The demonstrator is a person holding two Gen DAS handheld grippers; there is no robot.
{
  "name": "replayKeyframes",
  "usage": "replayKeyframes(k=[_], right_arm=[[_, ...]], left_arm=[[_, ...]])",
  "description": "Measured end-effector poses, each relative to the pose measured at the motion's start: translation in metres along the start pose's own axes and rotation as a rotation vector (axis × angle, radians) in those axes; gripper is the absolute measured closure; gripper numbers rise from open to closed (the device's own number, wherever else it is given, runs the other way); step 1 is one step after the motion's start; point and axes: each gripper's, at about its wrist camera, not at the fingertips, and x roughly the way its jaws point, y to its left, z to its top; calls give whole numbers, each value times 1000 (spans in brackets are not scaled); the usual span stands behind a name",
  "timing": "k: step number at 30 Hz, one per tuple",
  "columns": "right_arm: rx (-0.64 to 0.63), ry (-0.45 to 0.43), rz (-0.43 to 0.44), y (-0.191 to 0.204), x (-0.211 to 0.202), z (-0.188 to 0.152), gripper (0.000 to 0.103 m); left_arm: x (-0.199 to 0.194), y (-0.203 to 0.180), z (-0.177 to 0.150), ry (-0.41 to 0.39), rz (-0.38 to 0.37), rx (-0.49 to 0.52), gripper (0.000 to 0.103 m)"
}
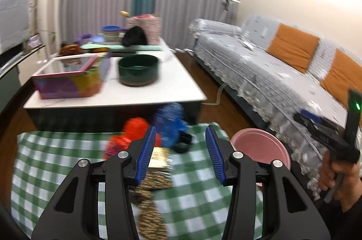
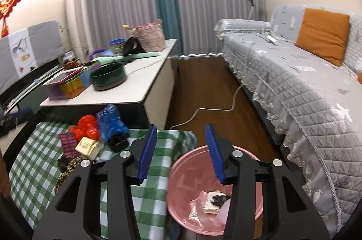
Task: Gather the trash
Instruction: 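Move both open tools back toward the cluttered table, then grasp the pink-patterned card with the left tool while the right tool grasps the black strap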
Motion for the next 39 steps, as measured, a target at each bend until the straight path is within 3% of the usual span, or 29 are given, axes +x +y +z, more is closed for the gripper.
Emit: replayKeyframes(k=[6,14,18,27,39], right_arm=[[-16,14,77,30,7,-5,72],[9,61,168,60,34,-18,73],[10,91,199,78,53,-25,73],[-50,132,226,115,84,-42,73],[1,201,194,115,140,-44,72]], left_arm=[[1,55,-5,-32,77,-106,57],[38,100,-47,55,137,-228,58],[57,104,-62,100,143,-207,58],[85,109,-62,141,68,-224,58],[116,108,-65,208,76,-242,64]])
